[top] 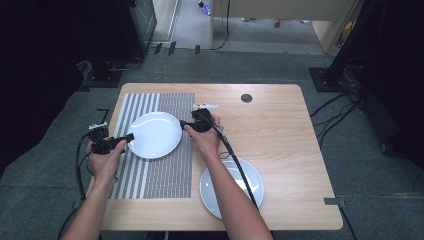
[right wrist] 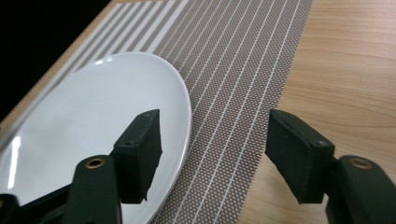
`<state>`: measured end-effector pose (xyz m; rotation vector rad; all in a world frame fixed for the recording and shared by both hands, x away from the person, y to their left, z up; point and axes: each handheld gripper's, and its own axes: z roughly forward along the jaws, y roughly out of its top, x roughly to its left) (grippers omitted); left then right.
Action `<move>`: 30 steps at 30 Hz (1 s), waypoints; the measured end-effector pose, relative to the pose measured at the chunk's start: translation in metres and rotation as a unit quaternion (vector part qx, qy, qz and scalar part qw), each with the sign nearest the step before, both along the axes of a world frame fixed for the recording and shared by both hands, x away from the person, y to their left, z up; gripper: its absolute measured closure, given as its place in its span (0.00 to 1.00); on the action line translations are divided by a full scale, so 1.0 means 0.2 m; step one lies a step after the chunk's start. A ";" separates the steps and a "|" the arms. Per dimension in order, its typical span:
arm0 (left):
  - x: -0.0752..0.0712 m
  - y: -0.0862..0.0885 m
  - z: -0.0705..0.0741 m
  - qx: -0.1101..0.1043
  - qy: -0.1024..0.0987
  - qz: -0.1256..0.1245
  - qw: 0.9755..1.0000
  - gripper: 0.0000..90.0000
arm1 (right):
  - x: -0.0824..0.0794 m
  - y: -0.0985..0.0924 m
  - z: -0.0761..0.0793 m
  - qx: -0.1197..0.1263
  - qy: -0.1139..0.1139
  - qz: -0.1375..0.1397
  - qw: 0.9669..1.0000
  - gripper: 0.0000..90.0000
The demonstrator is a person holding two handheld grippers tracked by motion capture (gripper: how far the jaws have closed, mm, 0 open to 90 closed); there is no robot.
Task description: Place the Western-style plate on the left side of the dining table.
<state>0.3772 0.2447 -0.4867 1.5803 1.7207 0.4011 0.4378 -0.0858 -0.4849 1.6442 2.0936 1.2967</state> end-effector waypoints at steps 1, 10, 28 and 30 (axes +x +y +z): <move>-0.02 0.00 0.01 0.010 -0.003 -0.003 1.000 0.13 | -0.02 -0.03 0.02 0.005 0.001 0.011 1.000 0.37; -0.12 0.01 0.07 -0.003 -0.030 -0.003 1.000 0.13 | -0.09 -0.14 0.13 -0.002 -0.018 0.026 0.999 0.35; -0.36 -0.04 0.07 0.020 -0.051 -0.042 0.998 0.10 | -0.29 -0.45 0.23 -0.018 -0.040 0.025 0.999 0.33; -0.39 -0.05 0.07 0.015 -0.056 -0.043 0.997 0.10 | -0.32 -0.48 0.23 -0.020 -0.041 0.024 0.999 0.33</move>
